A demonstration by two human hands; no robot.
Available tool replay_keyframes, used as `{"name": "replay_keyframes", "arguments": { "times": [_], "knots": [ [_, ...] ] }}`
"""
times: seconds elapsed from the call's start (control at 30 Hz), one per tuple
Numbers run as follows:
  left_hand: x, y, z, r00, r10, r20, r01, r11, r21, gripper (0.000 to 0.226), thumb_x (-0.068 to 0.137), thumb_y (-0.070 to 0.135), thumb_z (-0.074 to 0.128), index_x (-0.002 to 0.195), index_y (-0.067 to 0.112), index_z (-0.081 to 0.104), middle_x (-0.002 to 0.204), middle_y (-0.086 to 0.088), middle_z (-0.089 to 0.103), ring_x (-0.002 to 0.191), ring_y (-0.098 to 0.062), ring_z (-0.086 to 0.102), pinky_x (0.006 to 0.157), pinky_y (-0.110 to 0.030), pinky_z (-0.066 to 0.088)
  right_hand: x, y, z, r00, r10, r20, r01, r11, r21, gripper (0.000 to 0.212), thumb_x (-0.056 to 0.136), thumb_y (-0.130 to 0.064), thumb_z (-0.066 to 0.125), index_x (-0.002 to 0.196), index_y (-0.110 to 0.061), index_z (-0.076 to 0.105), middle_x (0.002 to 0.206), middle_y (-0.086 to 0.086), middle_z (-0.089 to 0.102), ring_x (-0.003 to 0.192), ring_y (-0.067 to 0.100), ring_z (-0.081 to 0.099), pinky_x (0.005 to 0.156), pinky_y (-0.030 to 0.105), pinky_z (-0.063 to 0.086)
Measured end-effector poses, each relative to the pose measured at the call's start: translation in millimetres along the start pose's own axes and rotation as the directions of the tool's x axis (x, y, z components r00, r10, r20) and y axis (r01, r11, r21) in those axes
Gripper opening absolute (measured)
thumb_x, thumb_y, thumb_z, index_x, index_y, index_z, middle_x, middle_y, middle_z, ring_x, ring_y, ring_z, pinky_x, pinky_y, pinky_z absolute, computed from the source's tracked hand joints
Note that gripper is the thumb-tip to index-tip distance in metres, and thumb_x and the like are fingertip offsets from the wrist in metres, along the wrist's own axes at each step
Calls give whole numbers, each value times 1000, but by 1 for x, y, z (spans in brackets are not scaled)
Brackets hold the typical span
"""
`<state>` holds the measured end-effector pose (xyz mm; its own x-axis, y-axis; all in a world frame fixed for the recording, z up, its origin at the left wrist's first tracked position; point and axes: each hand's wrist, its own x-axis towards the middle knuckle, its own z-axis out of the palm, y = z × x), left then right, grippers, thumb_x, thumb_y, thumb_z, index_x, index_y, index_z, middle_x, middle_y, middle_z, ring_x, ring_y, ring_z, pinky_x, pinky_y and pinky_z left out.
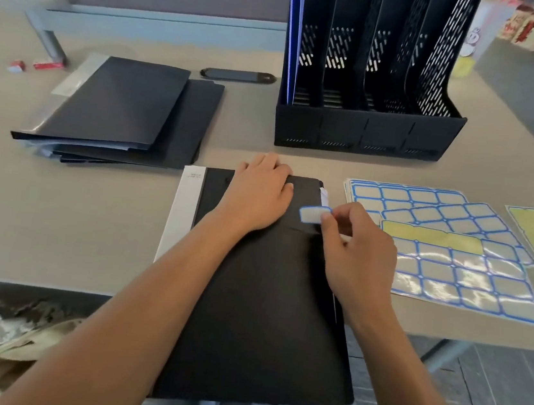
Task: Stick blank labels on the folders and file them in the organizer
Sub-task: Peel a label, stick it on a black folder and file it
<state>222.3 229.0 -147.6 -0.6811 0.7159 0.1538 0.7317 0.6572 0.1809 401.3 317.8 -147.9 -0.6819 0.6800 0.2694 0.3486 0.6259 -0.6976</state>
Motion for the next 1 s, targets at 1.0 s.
{"name": "replay_keyframes", "arguments": {
  "times": [1.0],
  "knots": [
    [-20, -10, -32, 973, -157, -170, 133, 981, -140, 33, 97, 51, 46, 115, 27, 58, 109, 3, 54, 101, -18, 57, 98, -41, 32, -2, -2, -4, 998, -48, 43, 35, 967, 253, 8, 103, -30, 63, 96, -28, 66, 113, -18, 73, 100, -1, 66, 87, 33, 59]
  ]
}}
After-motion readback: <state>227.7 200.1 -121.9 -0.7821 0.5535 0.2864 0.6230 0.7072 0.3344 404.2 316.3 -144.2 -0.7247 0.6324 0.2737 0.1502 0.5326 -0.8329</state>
